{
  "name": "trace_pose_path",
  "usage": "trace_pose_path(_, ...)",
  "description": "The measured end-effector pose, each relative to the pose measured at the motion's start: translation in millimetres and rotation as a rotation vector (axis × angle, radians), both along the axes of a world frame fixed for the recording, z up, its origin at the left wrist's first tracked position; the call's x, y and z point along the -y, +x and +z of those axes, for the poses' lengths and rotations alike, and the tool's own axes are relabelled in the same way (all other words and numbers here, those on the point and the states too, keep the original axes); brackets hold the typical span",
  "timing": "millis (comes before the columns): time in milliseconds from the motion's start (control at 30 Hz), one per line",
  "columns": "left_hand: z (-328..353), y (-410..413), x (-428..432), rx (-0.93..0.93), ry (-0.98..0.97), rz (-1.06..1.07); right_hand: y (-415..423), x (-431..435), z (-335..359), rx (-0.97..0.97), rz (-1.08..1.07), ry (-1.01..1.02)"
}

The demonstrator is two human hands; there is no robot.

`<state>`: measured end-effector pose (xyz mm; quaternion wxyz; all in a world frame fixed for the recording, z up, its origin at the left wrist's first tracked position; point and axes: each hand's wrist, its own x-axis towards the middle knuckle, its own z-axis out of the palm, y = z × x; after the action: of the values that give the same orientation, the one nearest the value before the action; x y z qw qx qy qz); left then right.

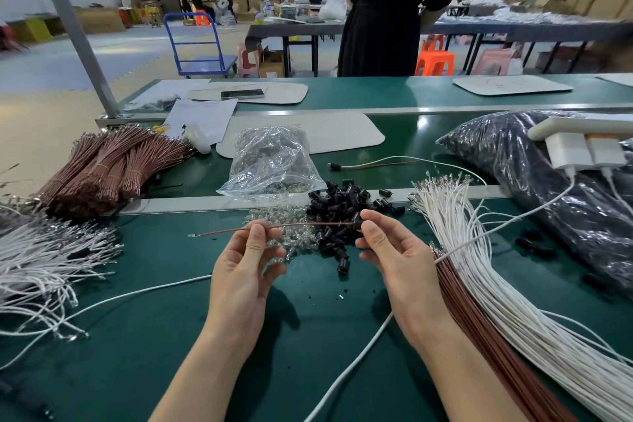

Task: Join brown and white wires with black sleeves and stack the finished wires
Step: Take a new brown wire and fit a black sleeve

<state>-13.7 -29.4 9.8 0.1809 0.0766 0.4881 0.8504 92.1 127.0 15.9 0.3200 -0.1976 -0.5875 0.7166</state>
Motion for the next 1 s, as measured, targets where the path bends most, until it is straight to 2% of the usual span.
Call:
trace_pose_path(233,-2,5,-5,0.011,-0.006,-0.101,-2,9,-1,-0.005,0.075,-0.04)
trace_pose_path(500,-5,10,-7,0.033,-0.002,-0.158,-7,8,-1,-0.208,0.187,-0.445)
trace_pose_path(833,-4,26,-14,-0.024,-0.028,-0.281,-11,22,-5,-0.13,0.278,-0.398)
trace_pose_path(1000,0,13,-11,0.08,0.008,-0.112,-9,10,-3,-0.145,0.162,-0.401)
